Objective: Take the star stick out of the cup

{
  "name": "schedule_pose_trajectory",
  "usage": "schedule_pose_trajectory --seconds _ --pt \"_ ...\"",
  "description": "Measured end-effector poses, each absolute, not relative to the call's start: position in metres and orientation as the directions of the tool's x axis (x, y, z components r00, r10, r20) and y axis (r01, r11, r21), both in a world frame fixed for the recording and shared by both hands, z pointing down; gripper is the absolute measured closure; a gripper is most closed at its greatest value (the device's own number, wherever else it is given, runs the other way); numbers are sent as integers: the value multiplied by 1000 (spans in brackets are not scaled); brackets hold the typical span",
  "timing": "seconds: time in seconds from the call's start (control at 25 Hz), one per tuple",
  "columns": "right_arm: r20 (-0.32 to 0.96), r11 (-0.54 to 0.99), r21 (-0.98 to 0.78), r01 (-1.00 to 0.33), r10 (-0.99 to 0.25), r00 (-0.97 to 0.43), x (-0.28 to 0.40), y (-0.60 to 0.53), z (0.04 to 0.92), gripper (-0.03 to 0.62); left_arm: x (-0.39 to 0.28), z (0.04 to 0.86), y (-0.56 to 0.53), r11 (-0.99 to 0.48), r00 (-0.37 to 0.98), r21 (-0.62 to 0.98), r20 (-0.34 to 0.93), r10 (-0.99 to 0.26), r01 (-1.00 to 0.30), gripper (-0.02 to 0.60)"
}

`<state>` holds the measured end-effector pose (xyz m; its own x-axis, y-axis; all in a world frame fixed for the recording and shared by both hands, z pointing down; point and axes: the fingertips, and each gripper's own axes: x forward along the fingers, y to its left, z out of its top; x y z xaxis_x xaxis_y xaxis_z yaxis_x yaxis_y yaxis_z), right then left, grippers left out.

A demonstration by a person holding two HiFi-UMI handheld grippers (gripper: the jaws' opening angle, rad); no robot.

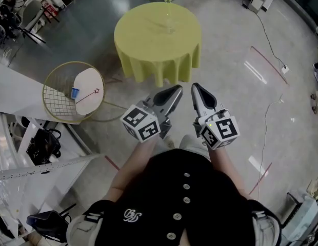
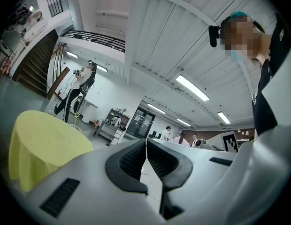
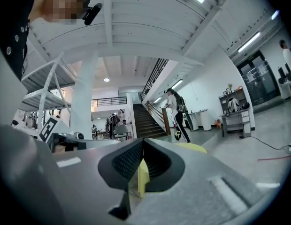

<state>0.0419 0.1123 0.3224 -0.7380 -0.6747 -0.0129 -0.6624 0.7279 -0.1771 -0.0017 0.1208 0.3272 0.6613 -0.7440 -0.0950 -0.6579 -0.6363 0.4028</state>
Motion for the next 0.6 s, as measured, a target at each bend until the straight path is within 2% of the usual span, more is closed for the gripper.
schedule_pose_trajectory --seconds 0.28,0.6 --pt "26 726 -197 -659 -668 -743 39 107 336 591 1 337 110 -647 685 433 -86 -723 -628 563" --pt "15 746 -193 -637 -647 -762 24 74 334 591 -5 336 83 -640 685 448 -80 -724 -624 563"
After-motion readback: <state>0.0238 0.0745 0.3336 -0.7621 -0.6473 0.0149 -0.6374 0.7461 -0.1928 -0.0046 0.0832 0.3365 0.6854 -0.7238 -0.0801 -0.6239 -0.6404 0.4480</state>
